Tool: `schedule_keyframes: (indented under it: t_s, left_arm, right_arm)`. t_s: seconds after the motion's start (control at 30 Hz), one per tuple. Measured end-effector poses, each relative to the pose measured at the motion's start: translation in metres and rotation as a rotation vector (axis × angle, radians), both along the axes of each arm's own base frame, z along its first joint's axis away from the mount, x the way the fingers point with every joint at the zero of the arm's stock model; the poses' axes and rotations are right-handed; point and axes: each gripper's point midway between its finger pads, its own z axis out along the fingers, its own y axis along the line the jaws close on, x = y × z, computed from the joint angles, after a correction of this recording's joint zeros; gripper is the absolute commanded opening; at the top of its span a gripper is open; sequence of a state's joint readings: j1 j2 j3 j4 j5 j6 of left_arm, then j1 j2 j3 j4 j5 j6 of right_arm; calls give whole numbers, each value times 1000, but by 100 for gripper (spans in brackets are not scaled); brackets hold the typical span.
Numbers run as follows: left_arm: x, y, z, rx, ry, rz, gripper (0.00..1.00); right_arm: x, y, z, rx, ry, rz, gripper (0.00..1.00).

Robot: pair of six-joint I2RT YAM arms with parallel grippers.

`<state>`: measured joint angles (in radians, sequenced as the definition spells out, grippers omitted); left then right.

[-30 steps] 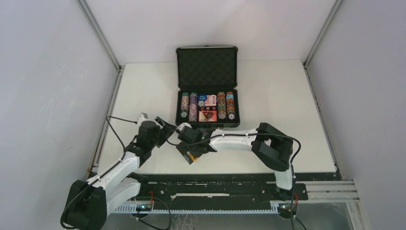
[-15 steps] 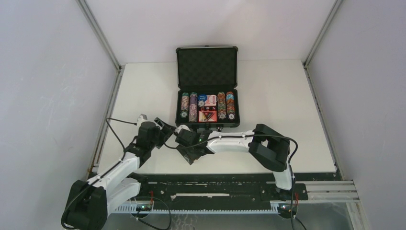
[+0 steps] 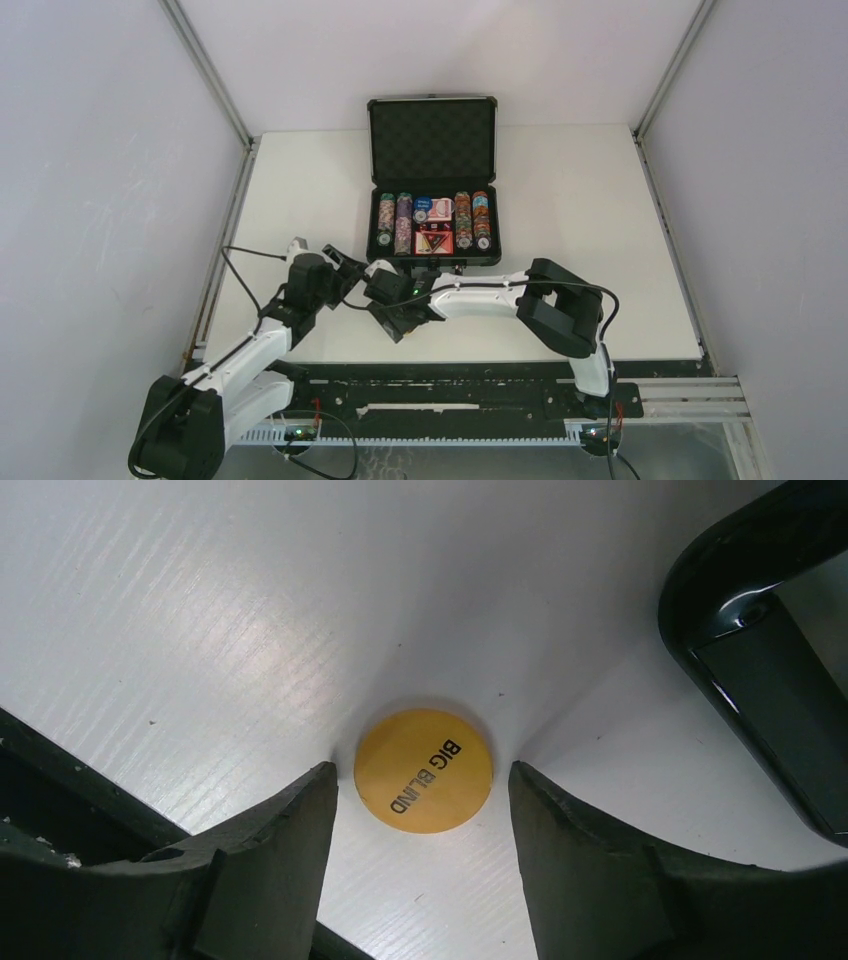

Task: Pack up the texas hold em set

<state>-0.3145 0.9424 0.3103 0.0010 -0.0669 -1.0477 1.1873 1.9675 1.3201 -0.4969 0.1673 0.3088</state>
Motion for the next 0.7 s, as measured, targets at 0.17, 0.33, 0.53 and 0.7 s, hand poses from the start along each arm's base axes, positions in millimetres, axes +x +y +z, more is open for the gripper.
schedule_keyframes:
  t_s: [0.17, 0.33, 0.53, 0.7]
  left_arm:
    - [2, 1, 2, -4, -11, 5, 81]
    - [3, 1, 3, -6, -14, 6, 81]
    - [3, 0, 2, -9, -13, 2, 81]
    - [4, -1, 3, -13, -15, -2, 80]
  right_arm:
    - [1, 3, 0, 1, 0, 0, 65]
    - [2, 4, 0, 1, -1, -2, 59]
    - [2, 3, 0, -1, -3, -5, 52]
    - [2, 3, 0, -2, -4, -12, 50]
